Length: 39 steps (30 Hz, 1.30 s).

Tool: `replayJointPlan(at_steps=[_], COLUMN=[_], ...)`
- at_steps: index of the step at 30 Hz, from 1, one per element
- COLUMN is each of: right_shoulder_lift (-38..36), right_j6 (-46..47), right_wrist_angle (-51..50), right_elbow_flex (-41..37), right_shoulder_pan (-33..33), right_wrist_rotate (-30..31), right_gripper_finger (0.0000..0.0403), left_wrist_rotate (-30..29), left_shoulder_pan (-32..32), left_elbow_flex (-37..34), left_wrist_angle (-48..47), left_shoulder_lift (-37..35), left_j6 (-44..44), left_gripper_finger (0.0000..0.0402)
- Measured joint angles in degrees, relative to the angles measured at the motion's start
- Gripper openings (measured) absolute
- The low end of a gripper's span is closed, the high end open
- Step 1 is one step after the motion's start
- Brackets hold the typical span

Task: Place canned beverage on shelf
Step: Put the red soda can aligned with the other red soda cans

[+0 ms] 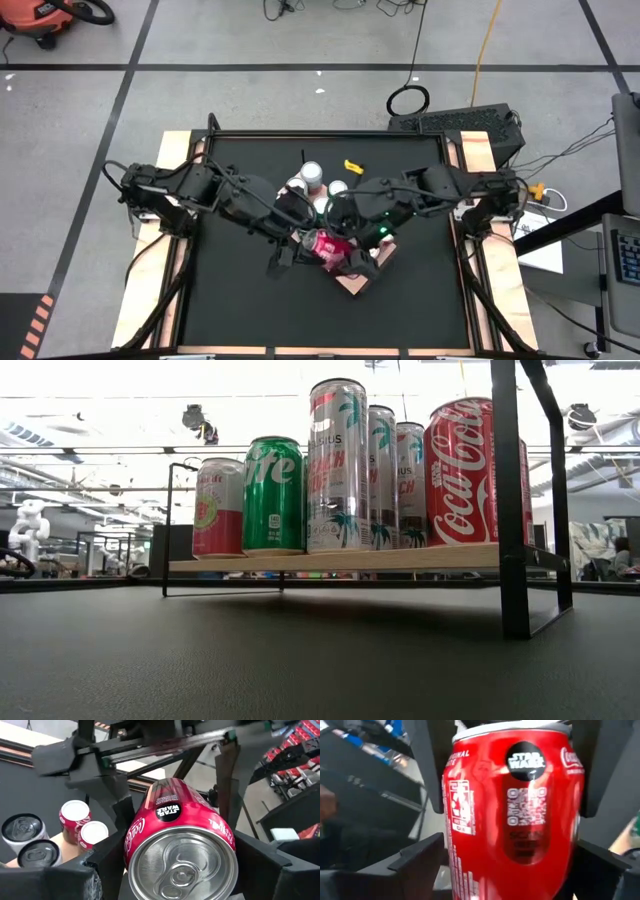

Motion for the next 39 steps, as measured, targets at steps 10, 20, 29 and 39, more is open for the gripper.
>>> replayJointPlan(at_steps=[10,20,29,39], right_shoulder_lift=[0.8,0.8,-0.7,-6.4], right_j6=[-3.7,-6.2,-8.1,-9.1], right_wrist_angle=[0.4,0.1,-0.1,-2.2], right_elbow_flex=[0.0,0.0,0.0,0.0], right_shoulder_pan=[-1.8,-2.8,-3.2,-2.1], right_wrist_rotate=[-3.3,-3.3,-3.2,1.7], right_gripper_finger=[0.0315,0.0264,0.0275,0.0273], left_wrist_rotate=[0.3,-1.4,-5.0,-20.4], left_shoulder_pan=[1.1,1.5,1.6,0.3], left_elbow_flex=[0.0,0.0,0.0,0.0], left_wrist_angle=[0.0,-0.6,1.4,2.2], left_shoulder_lift=[0.0,0.0,-1.7,-10.3], left_j6=[2.7,2.5,1.3,-0.7], left_gripper_finger=[0.0288,0.0304,0.0394,0.039])
